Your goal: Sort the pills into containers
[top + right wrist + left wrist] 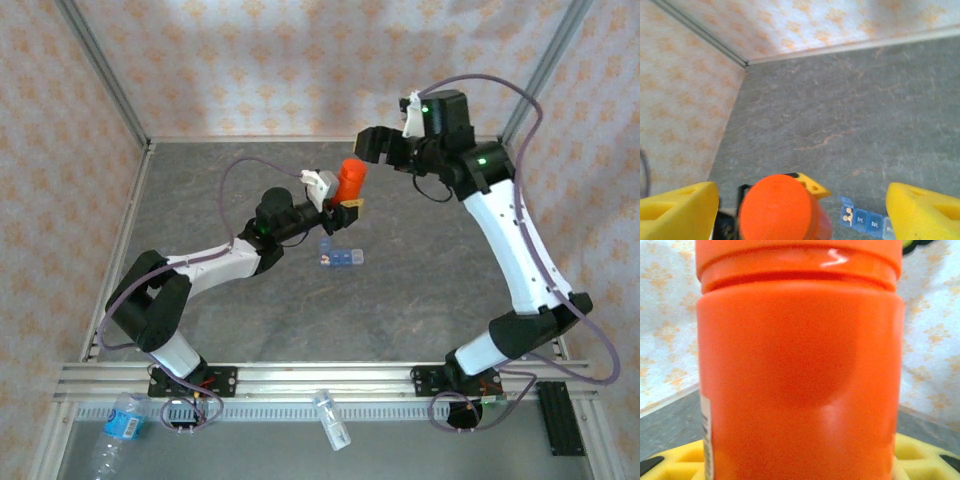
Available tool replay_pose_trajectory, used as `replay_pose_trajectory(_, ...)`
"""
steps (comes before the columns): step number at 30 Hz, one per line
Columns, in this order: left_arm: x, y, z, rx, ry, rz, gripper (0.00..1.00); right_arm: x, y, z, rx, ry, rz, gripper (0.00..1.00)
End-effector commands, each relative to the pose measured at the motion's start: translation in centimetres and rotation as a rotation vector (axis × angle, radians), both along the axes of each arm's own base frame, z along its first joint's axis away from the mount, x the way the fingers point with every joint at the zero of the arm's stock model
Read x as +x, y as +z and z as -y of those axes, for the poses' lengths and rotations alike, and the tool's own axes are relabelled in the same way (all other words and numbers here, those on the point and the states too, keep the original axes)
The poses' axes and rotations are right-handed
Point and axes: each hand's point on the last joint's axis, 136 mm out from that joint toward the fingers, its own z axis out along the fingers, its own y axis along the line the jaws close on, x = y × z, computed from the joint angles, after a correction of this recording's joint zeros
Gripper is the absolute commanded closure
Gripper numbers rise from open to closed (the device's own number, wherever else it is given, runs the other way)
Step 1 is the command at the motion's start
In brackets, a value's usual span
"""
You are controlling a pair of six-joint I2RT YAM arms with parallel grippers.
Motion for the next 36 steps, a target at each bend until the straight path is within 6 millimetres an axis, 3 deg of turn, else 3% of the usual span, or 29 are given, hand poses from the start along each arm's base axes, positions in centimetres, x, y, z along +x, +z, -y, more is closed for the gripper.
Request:
replay_pose_trajectory(1, -2.0, 3.2, 0.9, -0.121, -0.160, 0.031, 1.00, -2.8, 1.7, -0.5, -0.050, 0.161, 0.048, 0.15)
replay_pose_trajectory(5, -2.8, 3.5, 1.7, -0.176, -0.277, -0.021, 1.00, -3.9, 0.5, -0.9, -0.133, 0.287, 0.020, 0.16)
replay_pose_trajectory(12, -3.1, 2.7, 2.1, -0.166, -0.312, -0.054, 1.00, -4.8, -1.1, -1.7, -0.172, 0.408, -0.024, 0.16)
replay_pose_trajectory(29, -3.3, 2.8, 2.1, -0.146, -0.325, -0.051, 1.00, -3.0, -4.7, -1.2, -0.241, 0.366, -0.105, 0.24)
replay_pose_trajectory(36, -3.3, 3.0, 2.1, -0.147, -0.325, -0.046, 1.00, -3.0, -5.2, -1.3, -0.237, 0.367, -0.122, 0.36)
